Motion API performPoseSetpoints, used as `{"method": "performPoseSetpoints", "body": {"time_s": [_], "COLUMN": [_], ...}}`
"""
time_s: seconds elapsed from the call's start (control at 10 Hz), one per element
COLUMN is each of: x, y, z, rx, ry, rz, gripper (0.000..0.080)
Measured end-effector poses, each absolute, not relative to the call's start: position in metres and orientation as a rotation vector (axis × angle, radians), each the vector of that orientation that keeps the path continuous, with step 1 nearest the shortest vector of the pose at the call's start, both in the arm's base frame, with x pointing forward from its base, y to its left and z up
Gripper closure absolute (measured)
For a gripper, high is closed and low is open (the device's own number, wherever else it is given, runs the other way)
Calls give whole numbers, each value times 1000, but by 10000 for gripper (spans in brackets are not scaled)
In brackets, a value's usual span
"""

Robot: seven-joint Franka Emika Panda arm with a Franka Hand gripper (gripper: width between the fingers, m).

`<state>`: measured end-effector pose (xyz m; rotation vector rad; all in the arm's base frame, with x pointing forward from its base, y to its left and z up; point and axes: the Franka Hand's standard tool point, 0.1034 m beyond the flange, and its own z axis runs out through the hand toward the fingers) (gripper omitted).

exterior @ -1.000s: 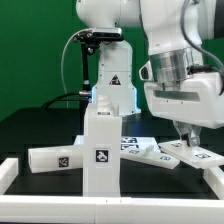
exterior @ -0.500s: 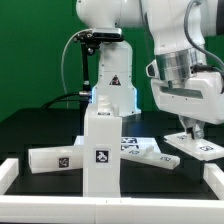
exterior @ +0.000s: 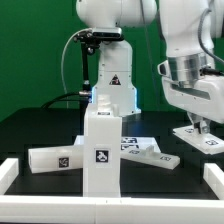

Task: Assemble cabinet

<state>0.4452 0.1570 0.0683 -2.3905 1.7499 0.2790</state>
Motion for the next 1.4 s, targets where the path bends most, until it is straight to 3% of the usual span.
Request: {"method": "performPoseSetpoints", "body": {"time_s": [0.3, 0.5, 0.7, 1.0, 1.1, 1.2, 1.4], "x": [441, 412, 408, 410, 410, 407, 410], "y": [156, 158, 156, 156, 155, 152, 137], "z": [63, 45, 32, 32, 32, 32, 49], "rx": [-2405, -2462, -2470, -2462, -2468, -2516, -2542], "ry": [1738, 1724, 1739, 1741, 1732, 1666, 1609], "rz": [263, 274, 285, 277, 277, 301, 349], "gripper": [735, 735, 735, 735, 515, 515, 188]}}
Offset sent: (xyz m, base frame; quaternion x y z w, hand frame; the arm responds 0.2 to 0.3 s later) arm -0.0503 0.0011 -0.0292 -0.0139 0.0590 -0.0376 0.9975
